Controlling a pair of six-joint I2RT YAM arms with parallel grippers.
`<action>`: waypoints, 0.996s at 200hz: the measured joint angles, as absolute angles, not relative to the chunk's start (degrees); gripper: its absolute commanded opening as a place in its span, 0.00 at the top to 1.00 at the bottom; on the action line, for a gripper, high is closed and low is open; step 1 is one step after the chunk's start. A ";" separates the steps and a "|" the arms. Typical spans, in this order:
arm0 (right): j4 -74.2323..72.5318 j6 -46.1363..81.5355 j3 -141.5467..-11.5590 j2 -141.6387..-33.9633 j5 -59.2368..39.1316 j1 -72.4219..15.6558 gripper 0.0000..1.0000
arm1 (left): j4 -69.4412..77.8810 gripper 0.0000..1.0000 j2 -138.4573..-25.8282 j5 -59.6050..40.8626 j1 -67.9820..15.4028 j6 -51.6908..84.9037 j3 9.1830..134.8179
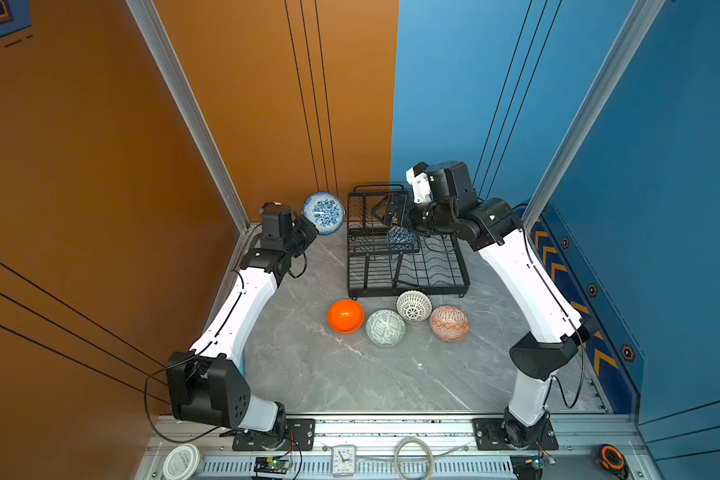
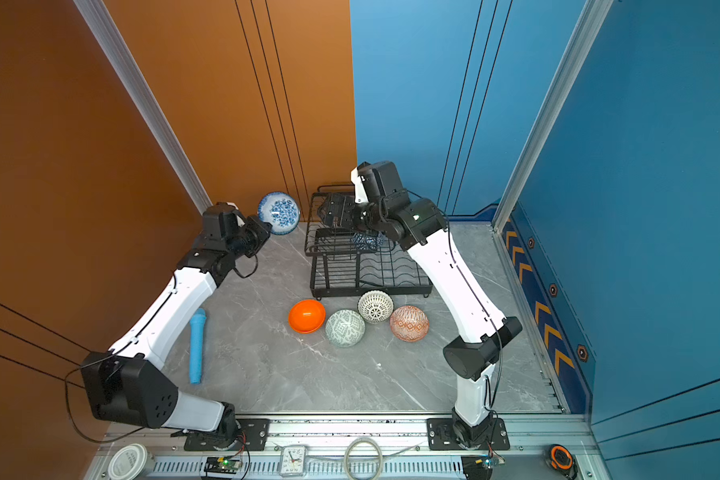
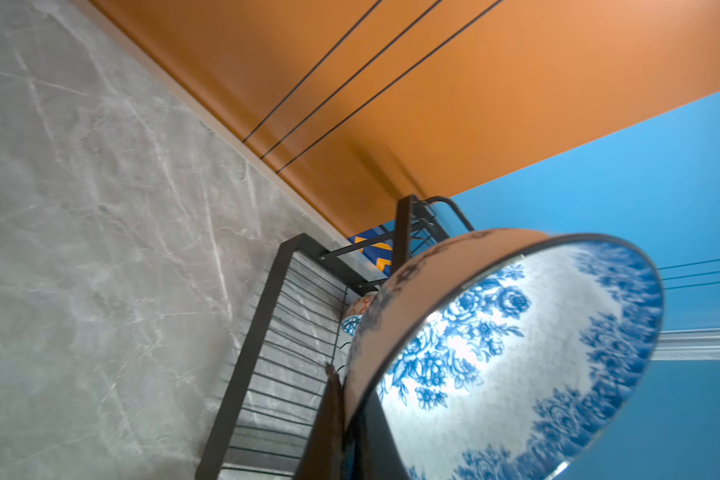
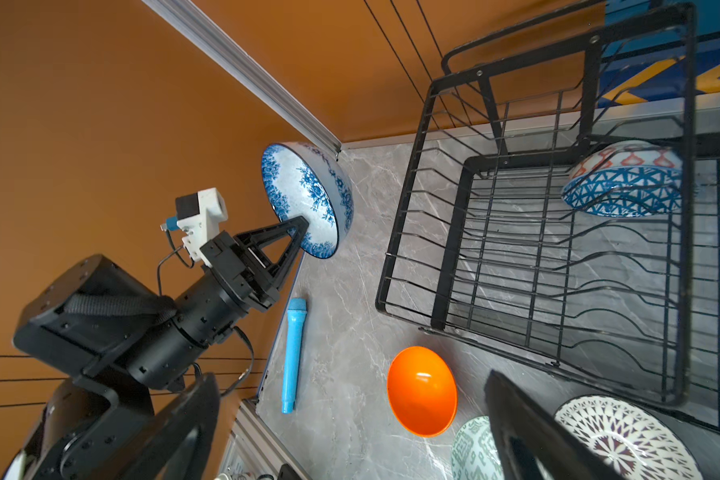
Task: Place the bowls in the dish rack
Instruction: 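Lift the blue floral bowl with the left gripper toward the right gripper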
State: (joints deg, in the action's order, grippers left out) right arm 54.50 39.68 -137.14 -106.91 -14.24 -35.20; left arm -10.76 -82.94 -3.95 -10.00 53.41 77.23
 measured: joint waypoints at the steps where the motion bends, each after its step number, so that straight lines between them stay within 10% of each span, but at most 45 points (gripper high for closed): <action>1: 54.43 39.94 -137.21 -106.91 -14.24 -35.14 0.00 | -10.66 1.00 -82.94 -3.88 -10.11 53.41 77.23; 199: 36.47 67.07 -130.78 -99.77 -15.29 -29.89 0.12 | 5.96 1.00 -94.15 24.12 -32.03 29.06 89.71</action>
State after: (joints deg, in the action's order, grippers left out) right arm 36.47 67.07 -130.78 -99.77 -15.29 -29.89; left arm 5.96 -94.15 24.12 -32.03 29.06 89.71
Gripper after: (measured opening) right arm 0.898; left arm 0.081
